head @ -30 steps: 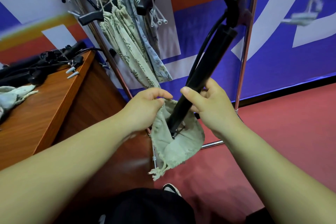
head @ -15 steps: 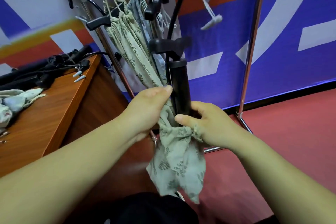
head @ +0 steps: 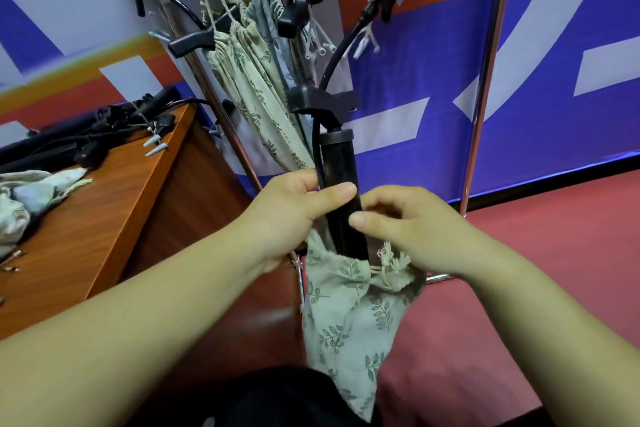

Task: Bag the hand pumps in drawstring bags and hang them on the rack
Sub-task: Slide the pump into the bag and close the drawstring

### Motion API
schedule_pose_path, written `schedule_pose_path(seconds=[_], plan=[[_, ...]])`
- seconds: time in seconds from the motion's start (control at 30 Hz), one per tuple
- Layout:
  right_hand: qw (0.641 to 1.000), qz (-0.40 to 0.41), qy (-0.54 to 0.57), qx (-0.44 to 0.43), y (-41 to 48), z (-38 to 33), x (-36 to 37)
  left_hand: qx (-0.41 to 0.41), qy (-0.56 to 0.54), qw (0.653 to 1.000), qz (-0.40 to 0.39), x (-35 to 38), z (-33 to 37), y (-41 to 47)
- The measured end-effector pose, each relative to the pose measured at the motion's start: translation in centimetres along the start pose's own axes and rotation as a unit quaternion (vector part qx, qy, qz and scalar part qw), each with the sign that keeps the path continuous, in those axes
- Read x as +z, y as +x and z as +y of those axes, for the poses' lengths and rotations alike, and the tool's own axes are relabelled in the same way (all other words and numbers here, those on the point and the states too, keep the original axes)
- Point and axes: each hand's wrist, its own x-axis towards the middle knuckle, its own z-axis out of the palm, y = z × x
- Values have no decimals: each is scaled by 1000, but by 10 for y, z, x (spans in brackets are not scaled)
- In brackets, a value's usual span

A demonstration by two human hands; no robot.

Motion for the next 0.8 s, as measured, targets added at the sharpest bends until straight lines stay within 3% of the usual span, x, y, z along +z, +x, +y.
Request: schedule_pose_path(seconds=[0.1, 0.3, 0.4, 0.53, 0.7, 0.8], plan=[[998, 45, -9, 39, -2, 4, -18, 21, 11, 1000, 8, -4, 0, 2], [992, -46, 8, 114, -8, 17, -36, 32, 9, 999, 27, -6, 0, 4], [985, -1, 127, 115, -6, 13, -35, 23, 48, 998, 34, -9, -2, 6], [942, 36, 319, 97, 0, 2, -31, 5, 45, 999, 14, -9, -6, 7], [911, 66, 401, 68, 1, -1, -29, -28, 111, 992, -44, -3, -11, 4], [901, 39, 428, 58, 1, 2, -28, -56, 142, 987, -58, -7, -9, 5]])
